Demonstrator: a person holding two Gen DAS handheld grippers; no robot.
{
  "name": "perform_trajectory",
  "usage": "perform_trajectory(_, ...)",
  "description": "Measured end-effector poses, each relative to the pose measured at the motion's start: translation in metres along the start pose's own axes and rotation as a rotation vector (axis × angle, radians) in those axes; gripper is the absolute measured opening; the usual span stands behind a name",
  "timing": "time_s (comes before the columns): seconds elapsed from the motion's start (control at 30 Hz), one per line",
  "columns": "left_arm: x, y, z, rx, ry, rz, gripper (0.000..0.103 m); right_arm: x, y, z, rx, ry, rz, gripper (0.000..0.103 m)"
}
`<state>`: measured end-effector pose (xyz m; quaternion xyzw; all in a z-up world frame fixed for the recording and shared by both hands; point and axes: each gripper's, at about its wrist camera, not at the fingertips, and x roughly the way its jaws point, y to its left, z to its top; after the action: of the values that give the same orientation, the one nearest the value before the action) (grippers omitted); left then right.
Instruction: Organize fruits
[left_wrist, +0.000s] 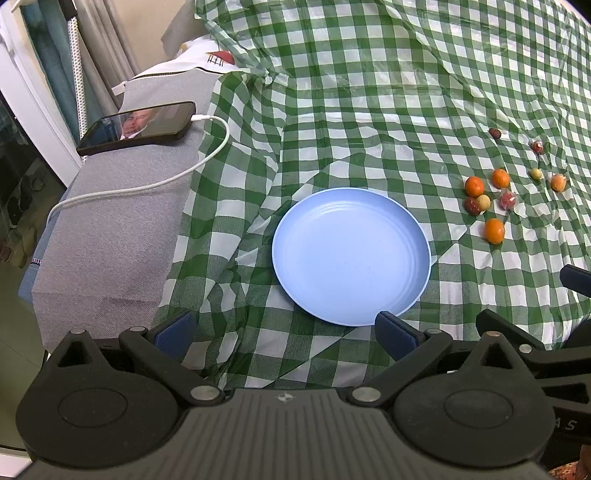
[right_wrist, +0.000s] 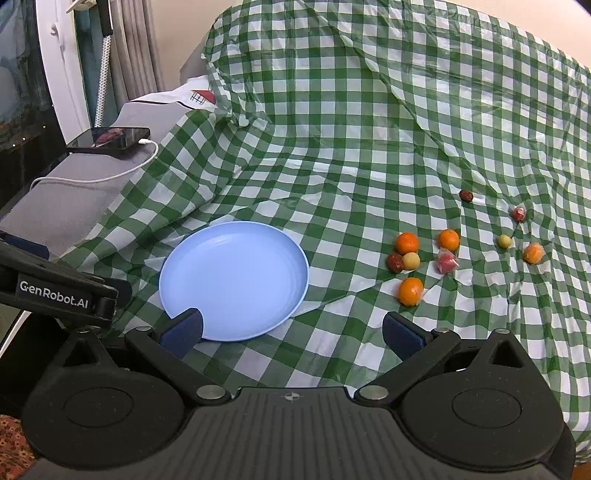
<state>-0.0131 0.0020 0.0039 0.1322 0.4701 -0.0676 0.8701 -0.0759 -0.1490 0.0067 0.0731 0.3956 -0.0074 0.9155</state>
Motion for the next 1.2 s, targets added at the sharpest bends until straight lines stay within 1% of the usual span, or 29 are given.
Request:
perform_trajectory(0.23, 0.002, -0.004, 0.001, 0.008, 0.017, -0.002, 0.103, 0.001, -0.003, 0.000, 0.012, -0.007, 0.022, 0.102)
perform_trajectory(0.37, 0.002, -0.004, 0.001, -0.005, 0.017, -0.001, 0.103, 0.003, -0.007, -0.001, 0.038, -0.008, 0.021, 0.102)
perform_trajectory(0.6, 0.007, -0.008, 0.005, -0.007, 0.036, 0.004, 0.103, 0.008, -0.025, -0.003, 0.124, -0.032, -0.026, 0.102)
perform_trajectory(0.7, 0.010, -0.012, 0.007, -0.005, 0.041, -0.008, 0.103, 0.012, -0.035, -0.005, 0.153, -0.035, -0.053, 0.103)
perform_trajectory(0.93, 0.022, -0.024, 0.016, -0.008, 0.060, -0.059, 0.103, 0.030, -0.067, -0.015, 0.190, -0.041, -0.145, 0.102)
perform_trajectory(1.07, 0.031, -0.042, 0.028, 0.013, 0.044, -0.087, 0.103, 0.046, -0.099, -0.023, 0.220, -0.045, -0.241, 0.102)
perform_trajectory(1.2, 0.047, -0.067, 0.046, 0.045, 0.037, -0.131, 0.103, 0.064, -0.129, -0.031, 0.223, -0.055, -0.342, 0.102)
